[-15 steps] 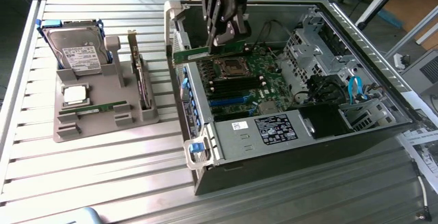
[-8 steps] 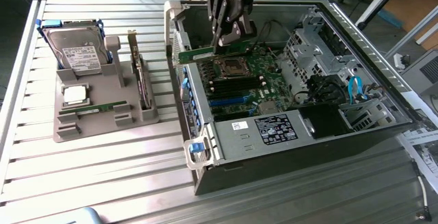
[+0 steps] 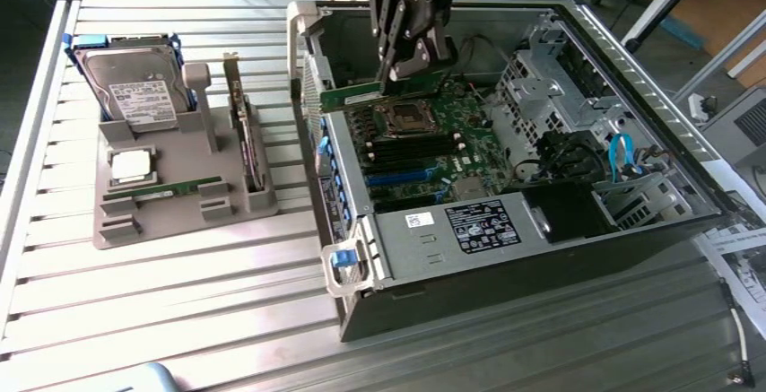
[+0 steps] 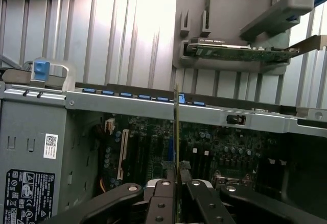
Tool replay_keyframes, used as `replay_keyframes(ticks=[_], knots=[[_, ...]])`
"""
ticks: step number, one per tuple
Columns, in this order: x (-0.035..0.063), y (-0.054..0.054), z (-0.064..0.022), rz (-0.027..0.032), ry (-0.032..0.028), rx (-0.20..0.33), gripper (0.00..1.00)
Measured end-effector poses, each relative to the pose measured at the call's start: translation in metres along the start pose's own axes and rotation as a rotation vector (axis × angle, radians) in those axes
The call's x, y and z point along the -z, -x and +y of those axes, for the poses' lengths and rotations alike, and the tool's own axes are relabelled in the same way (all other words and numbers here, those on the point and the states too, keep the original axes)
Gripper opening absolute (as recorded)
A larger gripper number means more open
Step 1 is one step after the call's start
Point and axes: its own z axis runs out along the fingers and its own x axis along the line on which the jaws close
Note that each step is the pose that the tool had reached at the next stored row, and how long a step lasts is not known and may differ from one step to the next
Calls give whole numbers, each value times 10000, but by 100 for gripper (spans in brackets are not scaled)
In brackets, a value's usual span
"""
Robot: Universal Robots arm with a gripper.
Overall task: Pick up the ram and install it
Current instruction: 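Pick up the ram and move it above insertion slot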
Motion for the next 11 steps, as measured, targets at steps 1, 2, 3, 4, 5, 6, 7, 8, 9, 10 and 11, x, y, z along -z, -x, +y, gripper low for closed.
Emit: replay_keyframes(ticks=[1,2,3,4,5,6,7,8,9,10,11], knots=[[-1,-1,-9,0,0,0,14],[-2,-2,-17,0,0,0,14],[-3,-3,-27,-1,0,0,14],[-4,-5,-37,0,0,0,14],[-5,-6,-47,0,0,-1,14],[-6,-7,-57,0,0,-1,14],[-7,-8,-64,0,0,-1,14],[-8,-9,-73,-1,-1,-1,14],[-8,-10,-83,0,0,-1,14],[-10,-12,-92,0,0,-1,14],[-11,-12,-99,0,0,-1,14]])
